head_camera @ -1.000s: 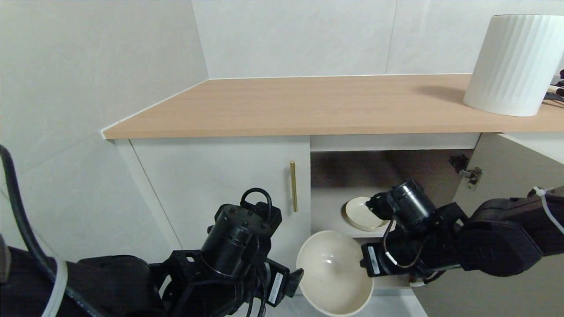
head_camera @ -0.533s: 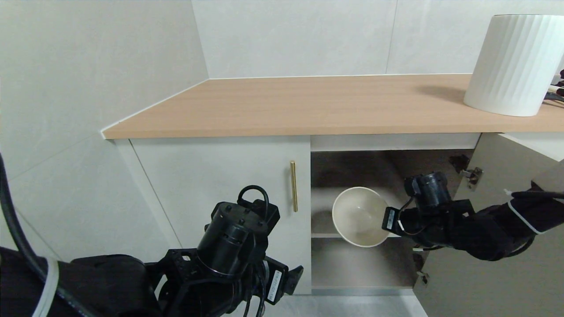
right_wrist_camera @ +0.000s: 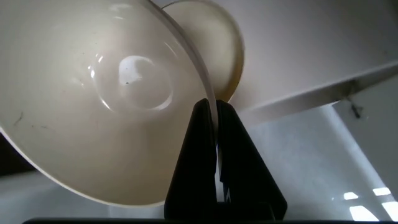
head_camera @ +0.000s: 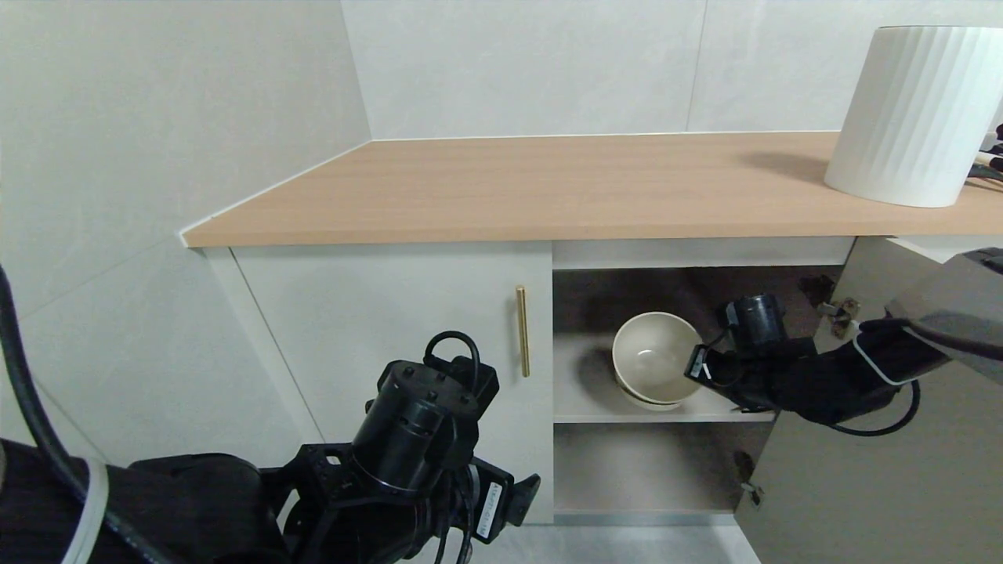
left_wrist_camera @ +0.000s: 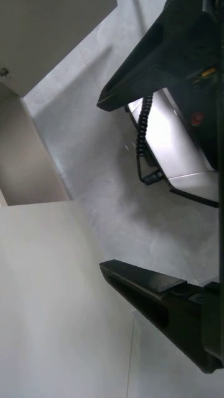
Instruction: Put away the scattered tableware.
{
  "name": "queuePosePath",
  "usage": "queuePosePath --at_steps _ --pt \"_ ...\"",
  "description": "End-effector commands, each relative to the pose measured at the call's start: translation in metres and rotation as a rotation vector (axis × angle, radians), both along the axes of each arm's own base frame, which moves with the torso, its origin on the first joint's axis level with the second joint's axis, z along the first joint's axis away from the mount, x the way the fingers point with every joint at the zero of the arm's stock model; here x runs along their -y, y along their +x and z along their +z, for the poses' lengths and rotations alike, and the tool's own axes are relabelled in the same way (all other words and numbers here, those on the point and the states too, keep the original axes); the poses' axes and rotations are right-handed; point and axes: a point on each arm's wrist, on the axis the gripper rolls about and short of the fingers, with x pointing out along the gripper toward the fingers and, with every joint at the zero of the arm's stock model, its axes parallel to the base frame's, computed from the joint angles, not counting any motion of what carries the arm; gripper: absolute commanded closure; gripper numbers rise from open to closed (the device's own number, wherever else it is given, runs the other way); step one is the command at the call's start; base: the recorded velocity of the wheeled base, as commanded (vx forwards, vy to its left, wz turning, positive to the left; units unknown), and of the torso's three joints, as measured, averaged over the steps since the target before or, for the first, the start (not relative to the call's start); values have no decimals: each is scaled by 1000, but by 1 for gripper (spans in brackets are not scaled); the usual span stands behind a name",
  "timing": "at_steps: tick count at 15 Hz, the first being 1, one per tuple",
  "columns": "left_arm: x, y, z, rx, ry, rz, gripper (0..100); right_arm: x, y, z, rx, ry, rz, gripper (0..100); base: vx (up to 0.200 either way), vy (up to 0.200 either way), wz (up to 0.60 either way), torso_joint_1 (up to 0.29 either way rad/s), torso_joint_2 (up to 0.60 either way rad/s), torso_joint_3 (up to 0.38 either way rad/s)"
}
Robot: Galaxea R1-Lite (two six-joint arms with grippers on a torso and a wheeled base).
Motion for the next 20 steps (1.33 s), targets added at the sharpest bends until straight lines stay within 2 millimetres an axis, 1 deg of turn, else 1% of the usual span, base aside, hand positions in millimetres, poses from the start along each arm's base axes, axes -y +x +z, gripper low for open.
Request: queuePosePath --at_steps 1,4,9,10,12,20 --pt "0 0 -1 -2 2 1 0 3 15 -23 -29 -18 -30 100 0 0 0 0 0 0" --pt "0 0 -2 -4 5 1 0 3 23 -25 -17 -17 -34 100 0 0 0 0 0 0" --pt "1 1 -4 -12 7 4 0 5 29 -33 -27 -22 -43 100 0 0 0 0 0 0" --pt "1 1 -4 -12 7 4 0 7 31 -32 -21 -22 -48 100 0 0 0 0 0 0" --pt "1 1 -5 -13 8 4 0 8 31 -35 -25 -23 -50 100 0 0 0 0 0 0" --pt "1 1 -4 -12 7 4 0 7 33 -35 -33 -26 -45 100 0 0 0 0 0 0"
